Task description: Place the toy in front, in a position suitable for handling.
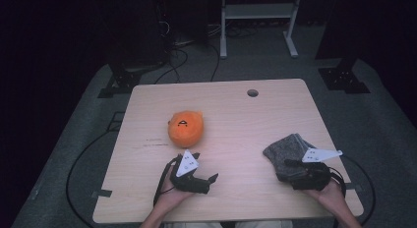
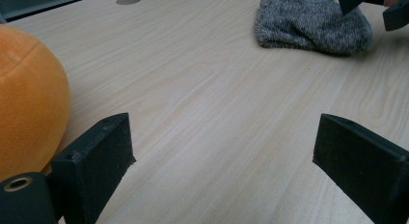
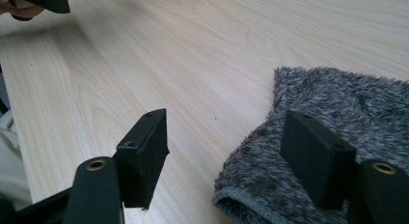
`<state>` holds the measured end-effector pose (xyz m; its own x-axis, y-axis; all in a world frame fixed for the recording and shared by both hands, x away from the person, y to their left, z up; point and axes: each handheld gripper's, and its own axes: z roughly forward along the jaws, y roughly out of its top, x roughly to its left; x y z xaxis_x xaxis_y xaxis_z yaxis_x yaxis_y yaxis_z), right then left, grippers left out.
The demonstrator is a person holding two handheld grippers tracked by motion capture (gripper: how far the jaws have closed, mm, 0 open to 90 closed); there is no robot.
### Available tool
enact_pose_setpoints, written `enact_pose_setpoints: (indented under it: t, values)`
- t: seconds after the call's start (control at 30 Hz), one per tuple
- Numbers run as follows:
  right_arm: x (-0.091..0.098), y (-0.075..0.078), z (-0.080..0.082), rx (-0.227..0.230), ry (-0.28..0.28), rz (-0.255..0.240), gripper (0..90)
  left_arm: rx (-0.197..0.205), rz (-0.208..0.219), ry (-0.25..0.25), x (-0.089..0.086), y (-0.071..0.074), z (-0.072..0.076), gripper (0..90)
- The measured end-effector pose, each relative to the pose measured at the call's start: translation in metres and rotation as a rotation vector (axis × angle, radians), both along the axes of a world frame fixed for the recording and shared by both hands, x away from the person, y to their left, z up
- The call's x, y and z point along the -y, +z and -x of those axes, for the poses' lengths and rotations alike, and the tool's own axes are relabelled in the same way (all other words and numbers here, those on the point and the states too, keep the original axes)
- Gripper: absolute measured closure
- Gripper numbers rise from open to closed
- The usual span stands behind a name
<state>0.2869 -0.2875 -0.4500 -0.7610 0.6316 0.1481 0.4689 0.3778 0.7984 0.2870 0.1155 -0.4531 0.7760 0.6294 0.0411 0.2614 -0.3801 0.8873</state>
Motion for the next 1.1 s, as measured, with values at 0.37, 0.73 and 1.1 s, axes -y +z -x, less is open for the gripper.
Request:
enact_pose_setpoints:
  t: [0.37,0.73,1.1]
  values:
    - [0.002,-0.003,-0.004,-0.011,0.009,-0.011,32.2,0.016,0.012,0.038,-0.004,0.004,-0.004,5.8]
    - [-0.001,0.001,-0.002,0.000,0.008,-0.018,32.0,0.060,0.060,0.117,-0.018,0.023,-0.014,3.6]
    - [-0.001,0.002,-0.003,-0.002,0.007,-0.020,31.7,0.086,0.108,0.204,-0.041,0.039,-0.029,3.4]
